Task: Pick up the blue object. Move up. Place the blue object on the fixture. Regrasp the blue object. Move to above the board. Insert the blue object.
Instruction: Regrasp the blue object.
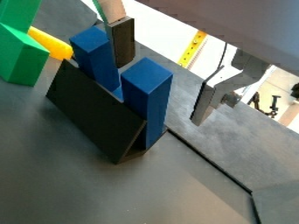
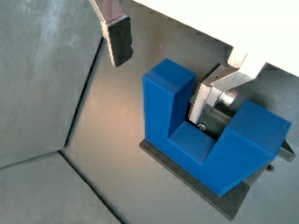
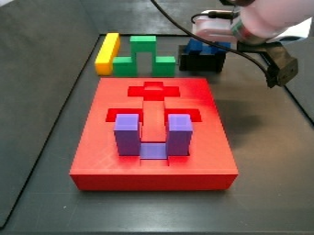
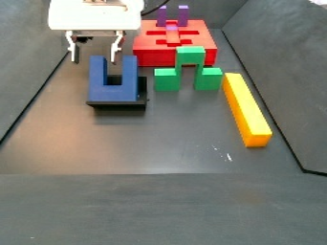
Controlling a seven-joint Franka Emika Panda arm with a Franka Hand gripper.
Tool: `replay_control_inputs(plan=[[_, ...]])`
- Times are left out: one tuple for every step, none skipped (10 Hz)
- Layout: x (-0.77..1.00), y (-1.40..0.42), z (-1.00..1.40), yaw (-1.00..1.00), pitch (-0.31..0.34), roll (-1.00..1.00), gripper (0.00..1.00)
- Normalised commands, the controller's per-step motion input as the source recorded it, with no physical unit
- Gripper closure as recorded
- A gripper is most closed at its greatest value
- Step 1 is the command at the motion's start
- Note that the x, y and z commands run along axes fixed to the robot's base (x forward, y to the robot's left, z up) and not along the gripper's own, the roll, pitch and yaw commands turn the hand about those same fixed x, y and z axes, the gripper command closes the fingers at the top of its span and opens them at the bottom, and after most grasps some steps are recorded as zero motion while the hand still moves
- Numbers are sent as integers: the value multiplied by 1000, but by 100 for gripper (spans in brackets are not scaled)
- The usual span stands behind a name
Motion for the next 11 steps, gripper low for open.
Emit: replay_control_inputs(plan=[[0, 109, -234, 37, 0, 163, 0], [0, 97, -237, 46, 0, 194, 0], [0, 69, -146, 31, 0, 74, 0], [0, 60, -11, 6, 0, 23, 0], [0, 94, -3, 0, 0, 23, 0], [0, 143, 0, 0, 6, 9, 0], [0, 23, 0, 6, 0, 0, 0], [0, 0, 0, 0, 0, 0, 0], [0, 0, 0, 0, 0, 0, 100], [0, 0, 0, 0, 0, 0, 100], [0, 0, 0, 0, 0, 0, 100]])
